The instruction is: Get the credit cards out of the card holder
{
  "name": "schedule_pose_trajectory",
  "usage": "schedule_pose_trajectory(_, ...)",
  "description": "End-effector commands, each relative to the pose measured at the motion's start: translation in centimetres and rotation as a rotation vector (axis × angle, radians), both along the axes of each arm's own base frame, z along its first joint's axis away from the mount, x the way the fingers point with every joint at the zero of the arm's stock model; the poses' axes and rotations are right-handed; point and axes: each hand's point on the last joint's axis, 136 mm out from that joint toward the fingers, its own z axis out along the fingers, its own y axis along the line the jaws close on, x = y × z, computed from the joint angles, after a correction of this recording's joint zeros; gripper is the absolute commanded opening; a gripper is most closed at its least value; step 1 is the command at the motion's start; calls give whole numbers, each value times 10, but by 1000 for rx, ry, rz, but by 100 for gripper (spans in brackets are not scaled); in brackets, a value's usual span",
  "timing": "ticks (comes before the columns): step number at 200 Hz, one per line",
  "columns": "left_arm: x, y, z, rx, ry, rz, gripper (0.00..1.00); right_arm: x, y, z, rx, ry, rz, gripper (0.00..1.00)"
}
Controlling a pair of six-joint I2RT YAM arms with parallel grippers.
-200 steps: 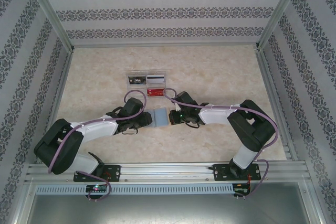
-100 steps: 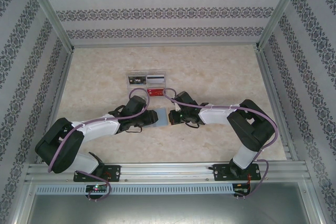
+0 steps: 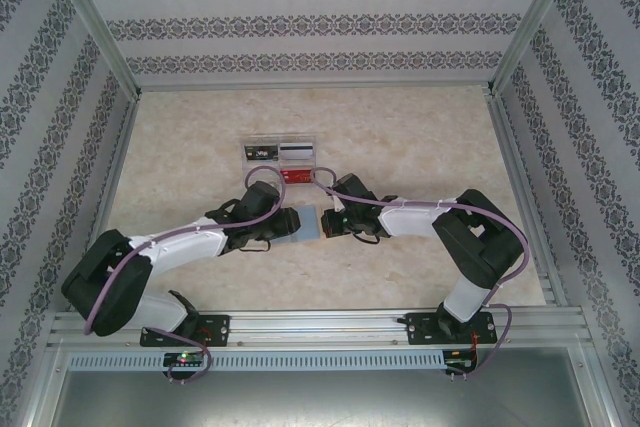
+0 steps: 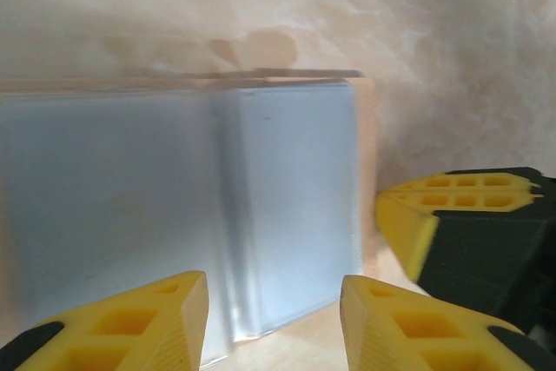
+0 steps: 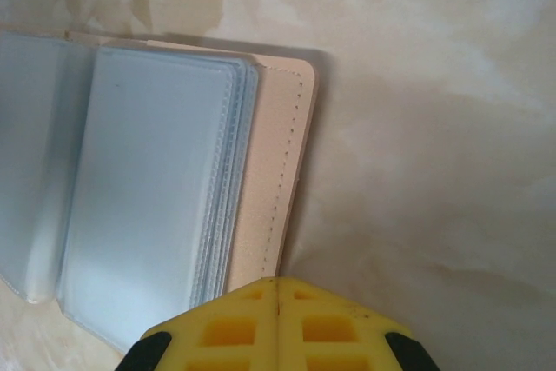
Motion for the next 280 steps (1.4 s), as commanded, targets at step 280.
schedule_pose_trajectory(280, -11, 38, -35, 209, 94, 81, 47, -4, 0, -8, 8, 41, -5, 0)
